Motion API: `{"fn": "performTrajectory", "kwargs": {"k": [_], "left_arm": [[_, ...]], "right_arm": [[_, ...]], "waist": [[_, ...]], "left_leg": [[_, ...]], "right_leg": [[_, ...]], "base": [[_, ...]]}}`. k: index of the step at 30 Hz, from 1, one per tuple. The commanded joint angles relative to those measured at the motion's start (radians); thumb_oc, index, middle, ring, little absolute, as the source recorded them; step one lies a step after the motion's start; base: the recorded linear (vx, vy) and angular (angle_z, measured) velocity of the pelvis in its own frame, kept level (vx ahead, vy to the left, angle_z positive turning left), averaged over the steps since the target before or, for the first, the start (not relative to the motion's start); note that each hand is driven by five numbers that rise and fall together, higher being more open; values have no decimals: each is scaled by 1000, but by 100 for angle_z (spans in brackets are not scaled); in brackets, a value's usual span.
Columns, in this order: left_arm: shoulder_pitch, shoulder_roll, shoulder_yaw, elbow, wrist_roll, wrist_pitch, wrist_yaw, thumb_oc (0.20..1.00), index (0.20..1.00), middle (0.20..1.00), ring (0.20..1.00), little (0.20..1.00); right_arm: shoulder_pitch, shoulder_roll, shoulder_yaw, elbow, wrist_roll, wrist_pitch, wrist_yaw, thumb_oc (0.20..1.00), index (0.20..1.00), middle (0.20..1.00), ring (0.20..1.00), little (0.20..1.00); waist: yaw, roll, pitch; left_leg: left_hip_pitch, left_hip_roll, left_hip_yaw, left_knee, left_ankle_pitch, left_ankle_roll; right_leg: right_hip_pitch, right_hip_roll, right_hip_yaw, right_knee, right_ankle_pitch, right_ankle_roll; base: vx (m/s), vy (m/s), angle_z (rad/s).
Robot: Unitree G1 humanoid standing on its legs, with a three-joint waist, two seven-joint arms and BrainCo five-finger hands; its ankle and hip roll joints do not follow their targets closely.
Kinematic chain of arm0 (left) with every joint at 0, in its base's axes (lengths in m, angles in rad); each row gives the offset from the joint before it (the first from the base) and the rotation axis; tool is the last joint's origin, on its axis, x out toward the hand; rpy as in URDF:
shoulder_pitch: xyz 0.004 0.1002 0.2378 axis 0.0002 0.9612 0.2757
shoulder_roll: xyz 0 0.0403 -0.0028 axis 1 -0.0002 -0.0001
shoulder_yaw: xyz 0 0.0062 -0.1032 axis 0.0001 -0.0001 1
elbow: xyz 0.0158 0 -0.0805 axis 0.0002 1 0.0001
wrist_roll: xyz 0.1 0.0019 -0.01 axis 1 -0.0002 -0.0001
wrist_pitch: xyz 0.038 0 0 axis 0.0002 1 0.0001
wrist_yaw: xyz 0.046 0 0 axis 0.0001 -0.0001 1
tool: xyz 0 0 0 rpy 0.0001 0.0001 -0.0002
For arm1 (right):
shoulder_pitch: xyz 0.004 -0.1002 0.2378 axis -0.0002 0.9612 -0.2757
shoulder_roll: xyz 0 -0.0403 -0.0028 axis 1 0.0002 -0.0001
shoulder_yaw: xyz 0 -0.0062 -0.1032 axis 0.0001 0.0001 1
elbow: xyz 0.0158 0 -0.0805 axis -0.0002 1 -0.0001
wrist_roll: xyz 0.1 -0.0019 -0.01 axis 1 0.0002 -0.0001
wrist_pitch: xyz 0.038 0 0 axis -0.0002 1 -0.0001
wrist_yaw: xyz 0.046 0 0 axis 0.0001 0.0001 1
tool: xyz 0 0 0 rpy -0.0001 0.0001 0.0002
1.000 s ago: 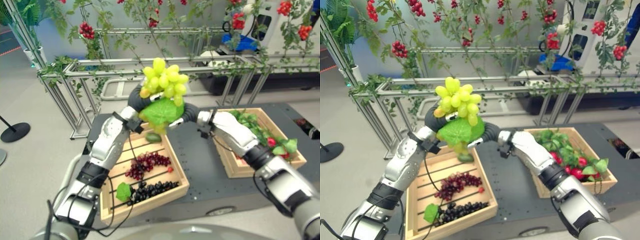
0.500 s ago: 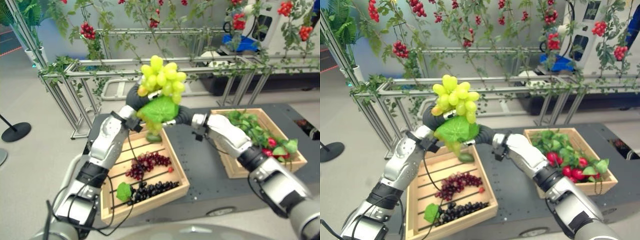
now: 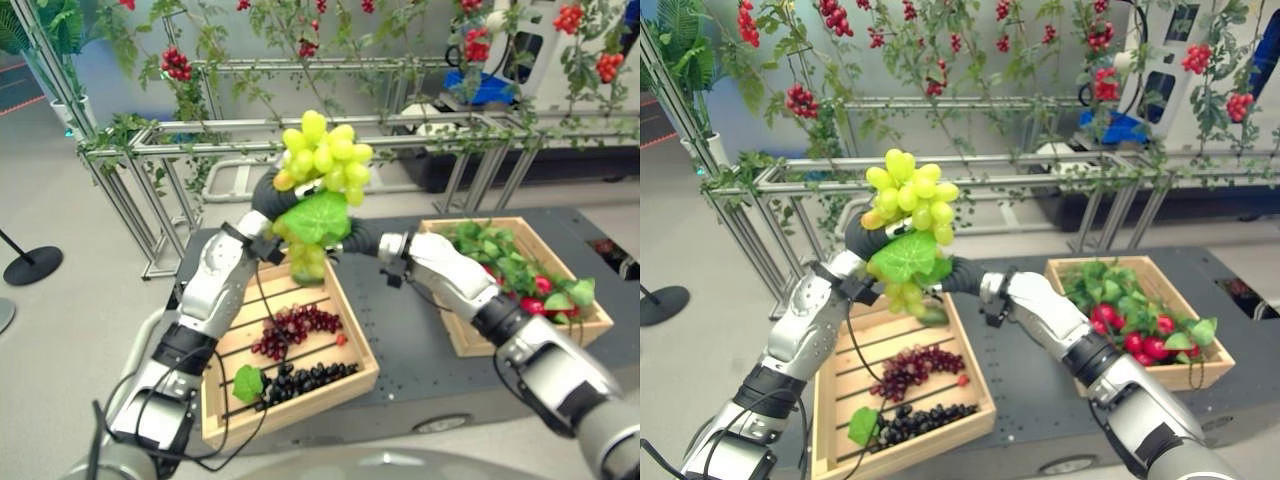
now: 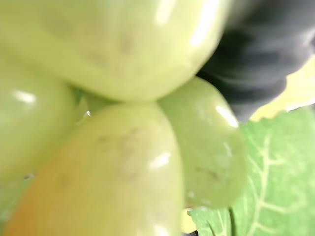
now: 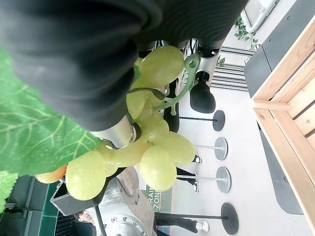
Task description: Pick up the fruits from the basket on one side to the basket on the other side
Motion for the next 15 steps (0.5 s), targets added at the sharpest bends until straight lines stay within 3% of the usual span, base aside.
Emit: {"fn": "performTrajectory", "kwargs": {"k": [1,14,15], "left_arm": [[-47,-6,-30,71,28,-39,16,200,200,200,200,200],[-25,0,-11,71,30,-41,14,200,200,200,200,200],[-25,0,-11,71,30,-41,14,304,304,304,304,304]], "right_arm": [[-26,69,2,-73,45,-64,37,200,200,200,200,200],[1,56,-4,-60,23,-66,41,200,200,200,200,200],[1,56,-4,-60,23,-66,41,200,200,200,200,200]], "waist": [[18,-59,-73],[17,-57,-69],[17,-57,-69]], "left_leg": [[-55,-1,19,56,-25,-12],[-55,0,17,55,-21,-12],[-55,0,17,55,-22,-12]], "right_leg": [[-30,-74,9,23,11,74],[-30,-74,8,22,13,75],[-30,-74,8,22,13,75]], "base": [[0,0,0],[0,0,0],[0,0,0]]}}
